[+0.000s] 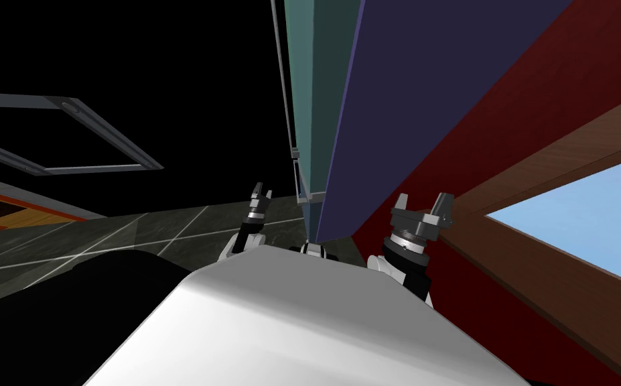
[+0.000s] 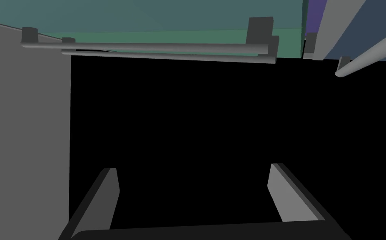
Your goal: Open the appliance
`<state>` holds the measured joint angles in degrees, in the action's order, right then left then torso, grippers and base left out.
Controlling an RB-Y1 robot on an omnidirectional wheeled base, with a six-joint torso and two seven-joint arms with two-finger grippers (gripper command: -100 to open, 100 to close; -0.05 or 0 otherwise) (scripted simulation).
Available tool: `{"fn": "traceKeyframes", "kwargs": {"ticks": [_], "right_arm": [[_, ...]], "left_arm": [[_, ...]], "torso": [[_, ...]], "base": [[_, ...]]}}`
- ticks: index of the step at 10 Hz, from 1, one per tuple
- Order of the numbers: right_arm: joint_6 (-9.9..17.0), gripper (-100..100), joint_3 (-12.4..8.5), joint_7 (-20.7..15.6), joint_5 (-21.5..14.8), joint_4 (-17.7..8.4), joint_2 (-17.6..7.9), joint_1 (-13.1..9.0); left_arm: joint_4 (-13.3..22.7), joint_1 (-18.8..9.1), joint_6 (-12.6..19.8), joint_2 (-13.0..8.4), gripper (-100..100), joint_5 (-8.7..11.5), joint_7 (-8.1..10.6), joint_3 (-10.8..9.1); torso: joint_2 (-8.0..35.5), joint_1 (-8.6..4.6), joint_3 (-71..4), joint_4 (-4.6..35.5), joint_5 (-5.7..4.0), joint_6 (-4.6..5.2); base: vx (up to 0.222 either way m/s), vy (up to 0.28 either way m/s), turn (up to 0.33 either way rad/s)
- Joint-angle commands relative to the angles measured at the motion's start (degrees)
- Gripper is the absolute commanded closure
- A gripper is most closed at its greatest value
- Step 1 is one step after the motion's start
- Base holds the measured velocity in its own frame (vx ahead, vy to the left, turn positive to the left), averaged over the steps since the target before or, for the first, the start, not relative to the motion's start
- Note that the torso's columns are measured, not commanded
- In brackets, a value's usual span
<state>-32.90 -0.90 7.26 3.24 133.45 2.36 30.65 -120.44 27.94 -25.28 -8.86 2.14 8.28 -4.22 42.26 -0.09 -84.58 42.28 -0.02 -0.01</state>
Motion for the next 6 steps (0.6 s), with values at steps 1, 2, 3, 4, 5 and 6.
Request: {"fn": "traceKeyframes", "kwargs": {"ticks": [1, 2, 3, 4, 5, 6], "right_arm": [[0.00, 0, 0.00, 0.00, 0.00, 0.00, 0.00, 0.00], [0.00, 0, 0.00, 0.00, 0.00, 0.00, 0.00, 0.00], [0.00, 0, 0.00, 0.00, 0.00, 0.00, 0.00, 0.00], [0.00, 0, 0.00, 0.00, 0.00, 0.00, 0.00, 0.00], [0.00, 0, 0.00, 0.00, 0.00, 0.00, 0.00, 0.00], [0.00, 0, 0.00, 0.00, 0.00, 0.00, 0.00, 0.00]], "left_arm": [[3.44, -0.86, 0.56, -0.44, -100, 0.44, -0.02, -0.04], [4.54, -1.06, 0.60, -0.54, -100, 0.62, 0.02, -0.12], [6.61, -1.43, 0.66, -0.66, -100, 0.96, 0.12, -0.27], [8.51, -1.77, 0.71, -0.72, -100, 1.28, 0.21, -0.40], [9.41, -1.93, 0.74, -0.74, -100, 1.44, 0.25, -0.47], [11.15, -2.24, 0.78, -0.78, -100, 1.74, 0.34, -0.60]], "torso": [[-0.03, -0.03, -0.02, -0.01, -0.01, 0.02], [0.03, 0.08, 0.01, 0.01, 0.01, 0.01], [0.07, 0.19, 0.04, 0.02, 0.05, 0.01], [0.05, 0.10, 0.03, 0.02, 0.03, 0.01], [-0.01, -0.03, 0.00, 0.00, -0.01, 0.00], [0.00, 0.09, -0.01, 0.00, 0.01, 0.02]], "base": [[0.034, -0.097, 0.026], [0.025, -0.074, 0.024], [0.028, -0.099, 0.041], [0.046, -0.131, 0.051], [0.040, -0.106, 0.041], [0.028, -0.089, 0.033]]}}
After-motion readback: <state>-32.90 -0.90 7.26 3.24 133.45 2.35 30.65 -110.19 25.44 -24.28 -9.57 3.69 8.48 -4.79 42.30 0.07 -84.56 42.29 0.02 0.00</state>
